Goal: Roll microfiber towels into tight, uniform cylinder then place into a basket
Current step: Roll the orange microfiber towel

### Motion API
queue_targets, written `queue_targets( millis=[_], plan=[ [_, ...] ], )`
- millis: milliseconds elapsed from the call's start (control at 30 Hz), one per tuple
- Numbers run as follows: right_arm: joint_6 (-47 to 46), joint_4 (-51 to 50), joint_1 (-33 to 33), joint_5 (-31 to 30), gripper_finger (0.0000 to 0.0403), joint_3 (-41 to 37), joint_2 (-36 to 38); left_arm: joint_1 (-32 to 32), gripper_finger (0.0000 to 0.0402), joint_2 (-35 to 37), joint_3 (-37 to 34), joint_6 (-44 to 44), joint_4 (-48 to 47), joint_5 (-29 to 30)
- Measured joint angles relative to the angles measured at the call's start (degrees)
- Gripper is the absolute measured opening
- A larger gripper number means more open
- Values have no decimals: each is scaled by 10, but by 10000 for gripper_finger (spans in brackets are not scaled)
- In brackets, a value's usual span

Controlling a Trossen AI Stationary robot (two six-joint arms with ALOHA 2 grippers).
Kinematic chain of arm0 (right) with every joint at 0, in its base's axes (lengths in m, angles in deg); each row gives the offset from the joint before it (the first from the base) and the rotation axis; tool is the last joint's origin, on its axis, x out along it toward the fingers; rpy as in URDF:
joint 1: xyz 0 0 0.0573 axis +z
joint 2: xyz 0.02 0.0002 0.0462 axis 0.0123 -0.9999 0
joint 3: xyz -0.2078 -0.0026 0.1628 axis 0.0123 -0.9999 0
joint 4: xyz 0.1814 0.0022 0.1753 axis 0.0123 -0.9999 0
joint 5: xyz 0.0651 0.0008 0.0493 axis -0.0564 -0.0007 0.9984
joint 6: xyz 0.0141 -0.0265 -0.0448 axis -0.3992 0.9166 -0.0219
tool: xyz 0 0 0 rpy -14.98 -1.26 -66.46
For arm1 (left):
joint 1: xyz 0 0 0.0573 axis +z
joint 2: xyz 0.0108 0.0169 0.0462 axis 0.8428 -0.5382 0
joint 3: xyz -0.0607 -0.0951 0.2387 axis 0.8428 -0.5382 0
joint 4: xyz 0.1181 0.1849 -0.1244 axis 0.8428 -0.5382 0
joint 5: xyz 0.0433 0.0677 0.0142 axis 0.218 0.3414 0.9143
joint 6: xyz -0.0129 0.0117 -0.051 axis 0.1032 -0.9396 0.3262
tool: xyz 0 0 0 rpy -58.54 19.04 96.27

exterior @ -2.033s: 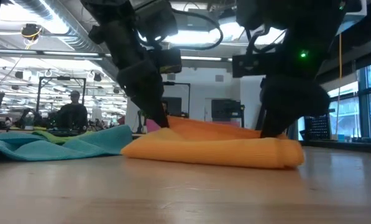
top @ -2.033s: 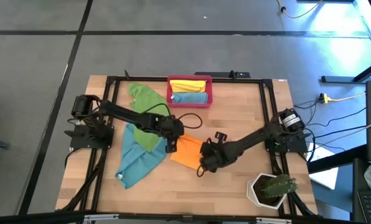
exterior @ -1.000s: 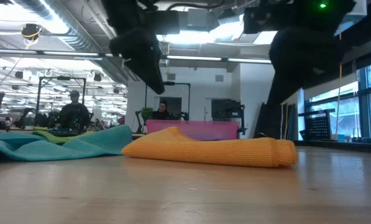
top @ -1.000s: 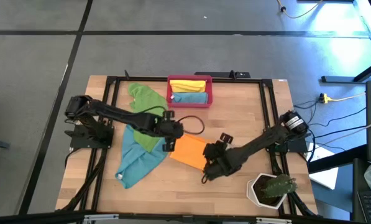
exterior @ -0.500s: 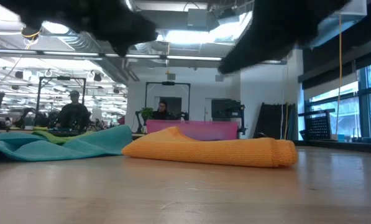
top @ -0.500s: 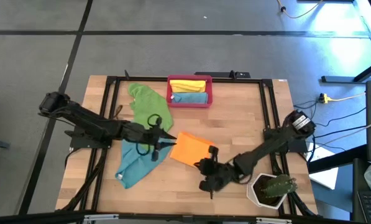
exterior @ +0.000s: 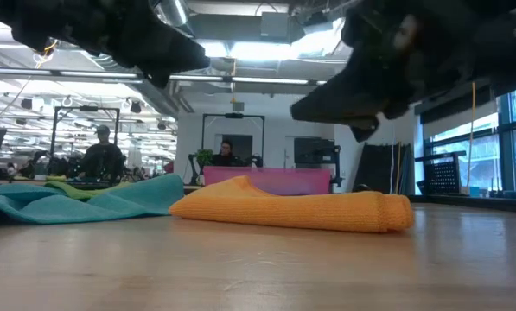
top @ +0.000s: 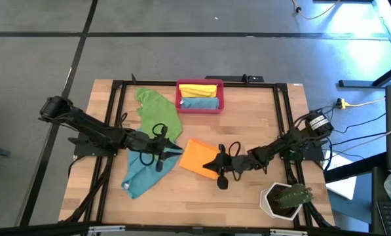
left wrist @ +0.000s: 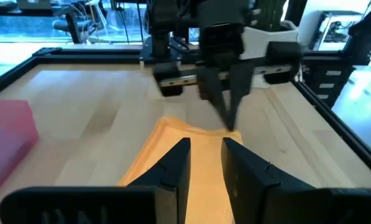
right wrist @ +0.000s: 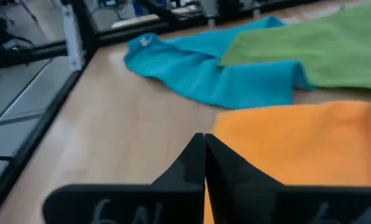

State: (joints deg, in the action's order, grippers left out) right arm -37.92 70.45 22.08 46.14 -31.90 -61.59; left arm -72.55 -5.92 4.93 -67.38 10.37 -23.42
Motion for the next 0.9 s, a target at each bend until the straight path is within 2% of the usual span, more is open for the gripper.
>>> queue_targets(
  millis=[233,433,567,733,900],
  plan=[
    [52,11,-54,82,10,1,11,2,80,0,0,7,13,3],
    [7,25,-78,102,11,3,-8,22,80,0,0,49,35,94],
    [25,26,-71,154,11,3,-11,36,80,0,0,101,46,105],
    [47,27,-61,162,11,3,-10,41,80,0,0,150,47,133],
    [59,26,-61,166,12,3,-10,41,80,0,0,147,64,153]
  ],
)
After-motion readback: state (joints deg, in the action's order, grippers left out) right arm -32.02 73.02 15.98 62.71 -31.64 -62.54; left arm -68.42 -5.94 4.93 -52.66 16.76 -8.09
